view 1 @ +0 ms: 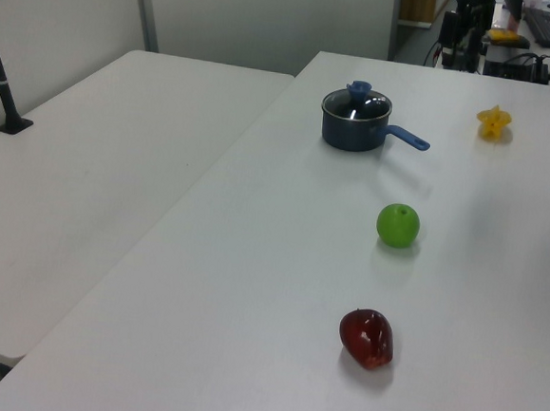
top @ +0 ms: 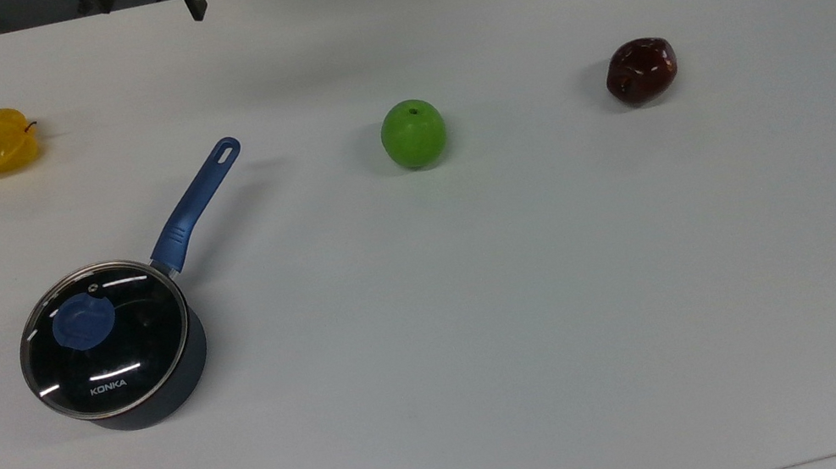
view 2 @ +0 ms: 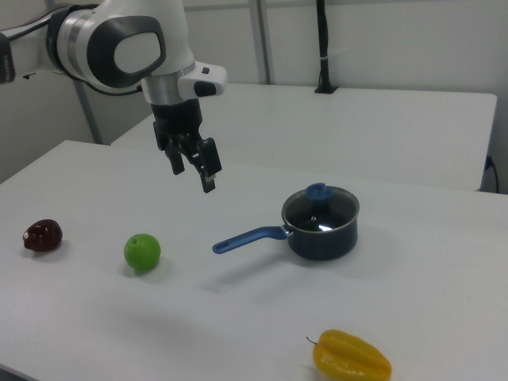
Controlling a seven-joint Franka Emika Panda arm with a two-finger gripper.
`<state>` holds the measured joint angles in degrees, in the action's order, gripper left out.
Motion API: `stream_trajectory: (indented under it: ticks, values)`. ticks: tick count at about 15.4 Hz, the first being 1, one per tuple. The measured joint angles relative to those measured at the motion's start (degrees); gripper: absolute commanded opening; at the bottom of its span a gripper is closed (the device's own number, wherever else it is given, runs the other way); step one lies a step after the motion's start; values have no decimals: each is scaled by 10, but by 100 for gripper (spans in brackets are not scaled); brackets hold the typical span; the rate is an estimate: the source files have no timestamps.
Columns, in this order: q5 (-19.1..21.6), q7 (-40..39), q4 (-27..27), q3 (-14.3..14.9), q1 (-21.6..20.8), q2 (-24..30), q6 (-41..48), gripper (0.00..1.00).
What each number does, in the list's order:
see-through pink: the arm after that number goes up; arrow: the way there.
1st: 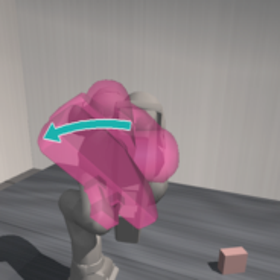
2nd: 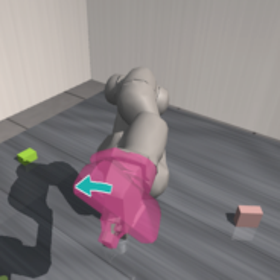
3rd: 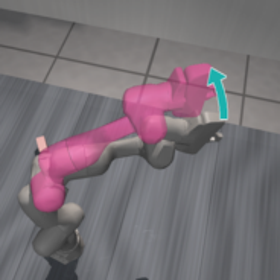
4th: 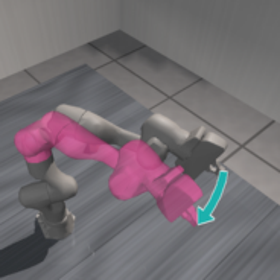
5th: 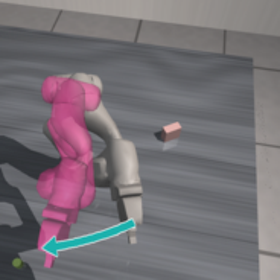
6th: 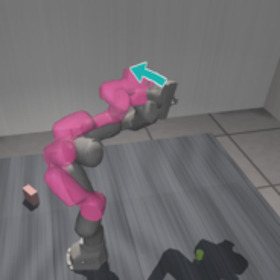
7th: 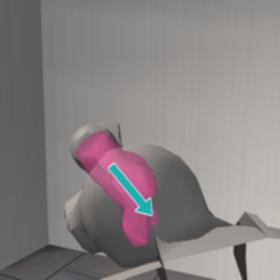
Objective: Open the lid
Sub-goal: 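Move the open gripper toward the blue-handled saucepan, then lower the gripper over the blue knob of the glass lid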
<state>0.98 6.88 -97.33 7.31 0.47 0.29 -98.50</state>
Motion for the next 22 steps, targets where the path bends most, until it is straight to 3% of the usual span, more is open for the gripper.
stream_trajectory:
  ticks: [10,15,22]
  values:
    - [4,1,11,1,2,-7,-1,100]
    - [10,41,88,2,7,-80,-9,100]
    - [13,145,123,5,10,-192,-234,100]
